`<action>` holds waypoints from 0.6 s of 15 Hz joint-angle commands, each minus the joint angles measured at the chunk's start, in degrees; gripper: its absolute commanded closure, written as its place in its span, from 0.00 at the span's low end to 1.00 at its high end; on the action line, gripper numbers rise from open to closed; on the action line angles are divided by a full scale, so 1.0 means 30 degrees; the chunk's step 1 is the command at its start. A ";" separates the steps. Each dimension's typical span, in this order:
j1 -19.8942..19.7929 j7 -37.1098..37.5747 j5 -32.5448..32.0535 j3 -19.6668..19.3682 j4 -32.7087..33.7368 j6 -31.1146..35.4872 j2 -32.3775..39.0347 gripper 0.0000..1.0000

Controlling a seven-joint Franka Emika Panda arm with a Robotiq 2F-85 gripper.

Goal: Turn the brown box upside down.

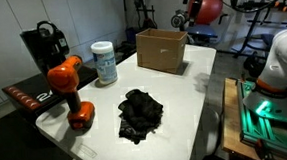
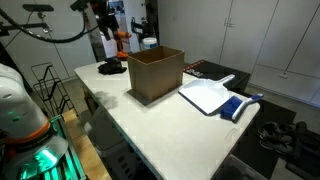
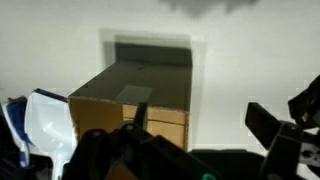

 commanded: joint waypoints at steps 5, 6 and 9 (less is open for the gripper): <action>-0.1163 0.0052 -0.0630 -0.1415 0.1940 0.0986 0.1327 0.00; -0.1165 0.0040 -0.0627 -0.1447 0.1953 0.0986 0.1392 0.00; -0.1049 0.0048 -0.0628 -0.1312 0.1937 0.0985 0.1298 0.00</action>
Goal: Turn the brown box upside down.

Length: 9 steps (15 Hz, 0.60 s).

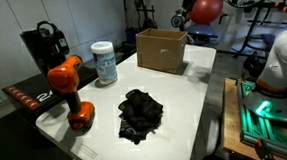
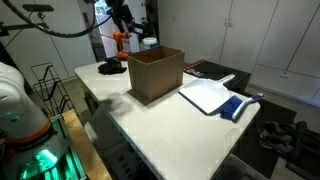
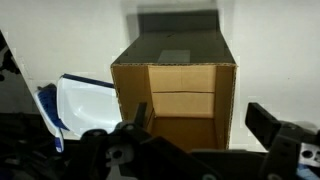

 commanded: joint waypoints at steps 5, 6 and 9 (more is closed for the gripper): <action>-0.0458 -0.0751 0.0404 -0.1464 0.1169 0.0550 0.1524 0.00; -0.0380 -0.1492 0.0941 -0.1984 0.1455 0.0580 0.1909 0.00; -0.0399 -0.3264 0.1844 -0.3133 0.2199 0.0780 0.3283 0.00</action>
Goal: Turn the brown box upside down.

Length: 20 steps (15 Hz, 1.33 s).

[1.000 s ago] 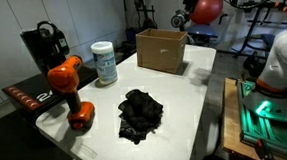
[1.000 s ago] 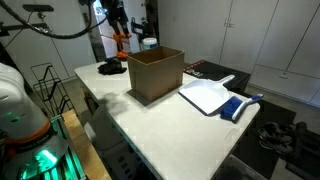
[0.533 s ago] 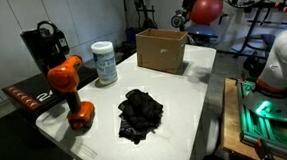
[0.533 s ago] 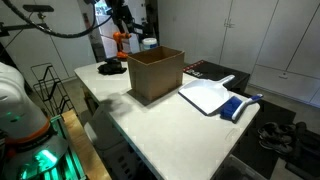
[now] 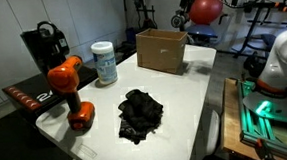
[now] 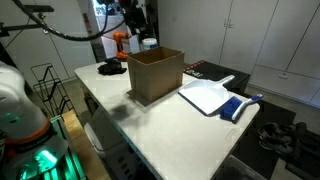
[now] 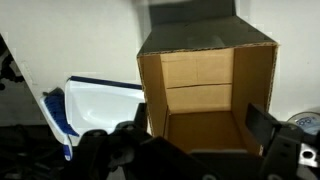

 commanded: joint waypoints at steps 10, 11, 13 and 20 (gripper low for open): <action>-0.0768 -0.5760 0.3530 -0.2397 0.3232 0.0273 0.6146 0.00; -0.0858 -0.5852 0.3623 -0.2368 0.3299 0.0391 0.6442 0.00; -0.1004 -0.5933 0.3604 -0.2261 0.3486 0.0600 0.7022 0.00; -0.1159 -0.5545 0.3550 -0.2048 0.3611 0.1445 0.8336 0.00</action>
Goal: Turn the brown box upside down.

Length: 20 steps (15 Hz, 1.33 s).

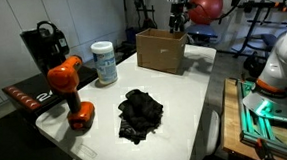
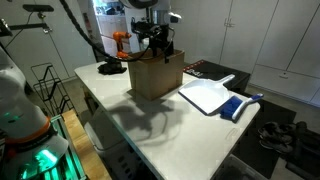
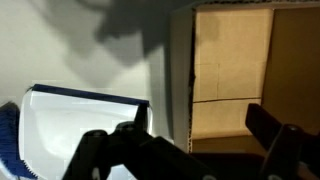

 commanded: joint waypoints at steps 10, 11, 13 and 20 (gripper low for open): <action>-0.0196 0.0565 -0.0387 0.0593 0.0609 -0.0280 0.0841 0.81; -0.0110 0.0755 -0.0727 0.0696 0.0709 -0.0398 0.0769 0.88; 0.0042 0.0962 -0.1351 0.0910 0.0976 -0.0873 0.0662 0.99; 0.1074 0.3757 -0.6424 0.2084 0.2452 -0.4016 0.0499 0.99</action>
